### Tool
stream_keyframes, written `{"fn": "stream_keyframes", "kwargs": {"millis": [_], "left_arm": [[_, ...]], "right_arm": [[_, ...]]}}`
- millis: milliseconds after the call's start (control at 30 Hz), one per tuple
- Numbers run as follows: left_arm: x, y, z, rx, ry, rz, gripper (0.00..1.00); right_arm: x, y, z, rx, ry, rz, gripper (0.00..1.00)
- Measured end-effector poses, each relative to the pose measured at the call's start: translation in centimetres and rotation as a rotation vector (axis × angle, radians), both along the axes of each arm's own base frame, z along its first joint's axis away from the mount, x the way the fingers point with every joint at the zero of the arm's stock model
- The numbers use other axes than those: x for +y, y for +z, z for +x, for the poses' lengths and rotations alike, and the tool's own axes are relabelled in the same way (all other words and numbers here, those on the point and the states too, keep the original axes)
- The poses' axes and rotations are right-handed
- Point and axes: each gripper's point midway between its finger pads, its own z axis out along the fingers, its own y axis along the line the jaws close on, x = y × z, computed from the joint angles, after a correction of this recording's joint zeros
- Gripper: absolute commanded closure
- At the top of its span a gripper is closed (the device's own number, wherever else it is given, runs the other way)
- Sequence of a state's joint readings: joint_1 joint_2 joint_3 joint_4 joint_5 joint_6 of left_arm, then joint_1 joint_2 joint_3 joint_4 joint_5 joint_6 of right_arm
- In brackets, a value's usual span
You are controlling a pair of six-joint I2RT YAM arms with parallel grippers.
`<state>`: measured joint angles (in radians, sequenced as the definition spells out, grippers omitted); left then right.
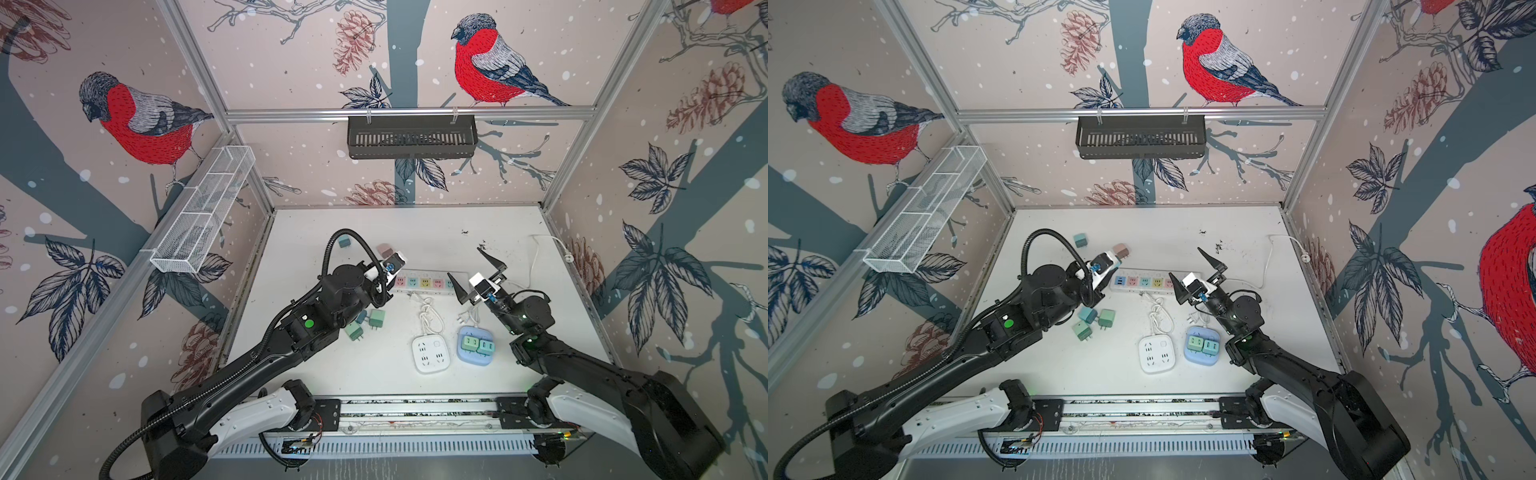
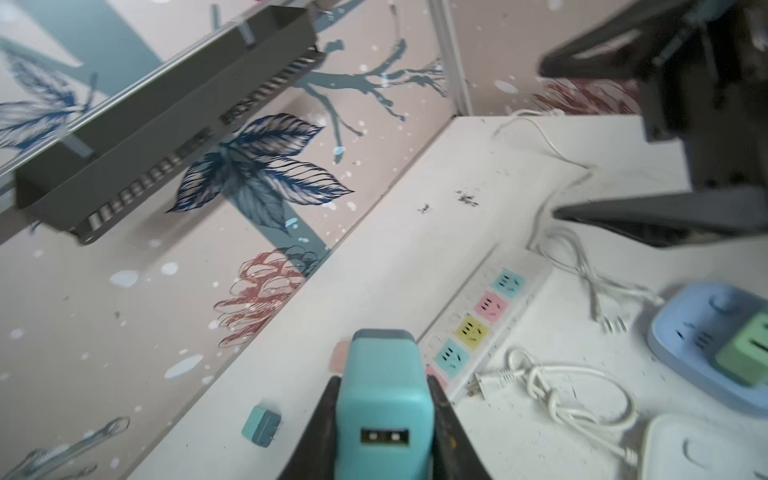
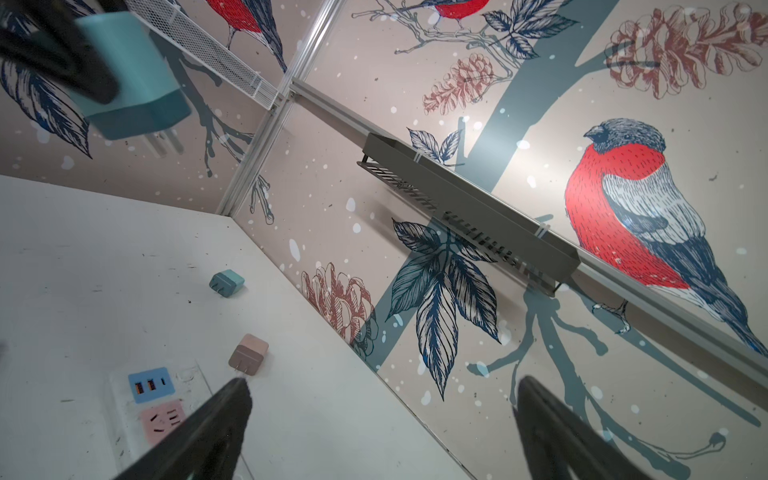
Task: Insert the plug
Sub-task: 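Open the right gripper and draw it back while the left gripper holds the adapter, then carry the teal adapter over the white socket cube with the left gripper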
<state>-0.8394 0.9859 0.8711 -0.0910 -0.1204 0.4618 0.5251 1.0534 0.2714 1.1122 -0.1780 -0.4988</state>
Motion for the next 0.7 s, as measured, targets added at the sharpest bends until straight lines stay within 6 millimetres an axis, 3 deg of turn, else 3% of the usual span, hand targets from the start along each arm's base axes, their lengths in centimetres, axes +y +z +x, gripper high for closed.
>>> {"fn": "stream_keyframes", "kwargs": {"millis": [167,400,700], "left_arm": [[-2.0,-4.2,-0.8,0.077,-0.138,0.160,1.00],[-4.5,-5.4,-3.2,0.185,-0.242,0.181,1.00],[-7.6,-10.2,-7.4,0.466,-0.339,0.181,1.00]], "right_arm": [[-0.5,-0.9,1.1,0.065,-0.008,0.018,0.00],[-3.3,-0.8,1.3,0.089,-0.057,0.109,0.00],[-5.4,0.7,1.7,0.106,-0.099,0.242,0.00]]}}
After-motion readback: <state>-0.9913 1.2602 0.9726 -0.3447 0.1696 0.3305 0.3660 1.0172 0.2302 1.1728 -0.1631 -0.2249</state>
